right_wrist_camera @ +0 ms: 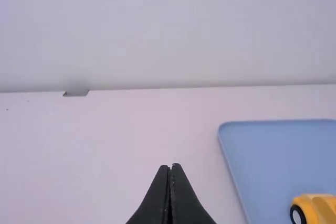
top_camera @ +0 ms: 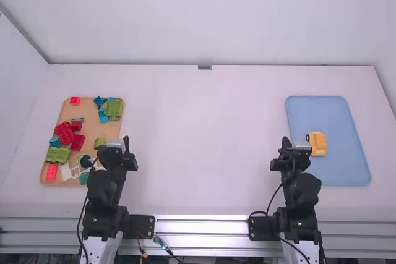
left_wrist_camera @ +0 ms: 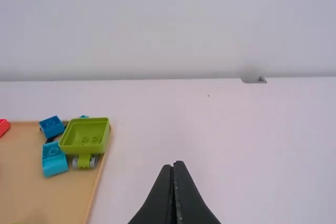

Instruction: Assemble lego blocks to make yellow taxi

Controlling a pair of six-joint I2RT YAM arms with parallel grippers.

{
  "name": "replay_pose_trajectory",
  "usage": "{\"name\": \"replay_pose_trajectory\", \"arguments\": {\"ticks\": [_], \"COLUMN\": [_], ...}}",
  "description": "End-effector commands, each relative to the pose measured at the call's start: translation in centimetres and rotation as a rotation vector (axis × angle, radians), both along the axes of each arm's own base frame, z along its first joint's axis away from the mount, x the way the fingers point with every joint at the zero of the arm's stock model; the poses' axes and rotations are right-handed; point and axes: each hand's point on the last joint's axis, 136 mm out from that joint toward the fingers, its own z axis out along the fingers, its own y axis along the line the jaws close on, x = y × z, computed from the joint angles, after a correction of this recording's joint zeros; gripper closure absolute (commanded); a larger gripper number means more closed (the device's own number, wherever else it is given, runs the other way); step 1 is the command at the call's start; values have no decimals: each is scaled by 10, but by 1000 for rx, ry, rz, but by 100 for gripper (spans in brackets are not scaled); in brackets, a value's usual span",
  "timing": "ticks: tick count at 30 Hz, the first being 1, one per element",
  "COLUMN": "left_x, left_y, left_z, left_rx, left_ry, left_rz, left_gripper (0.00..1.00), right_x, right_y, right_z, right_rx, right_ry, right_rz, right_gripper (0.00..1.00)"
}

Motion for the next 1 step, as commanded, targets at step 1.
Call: {"name": "replay_pose_trajectory", "arguments": {"ticks": [1], "left_x": [0], "left_y": [1], "left_z": [-4], "left_rx": [1], "left_ry": [6], "left_rz": [7], "left_gripper": [100], "right_x": [0], "right_y": [0], "right_z": [-5], "right_rx": [3], "right_ry": [7], "right_rz": [-1], "right_gripper": [100]}}
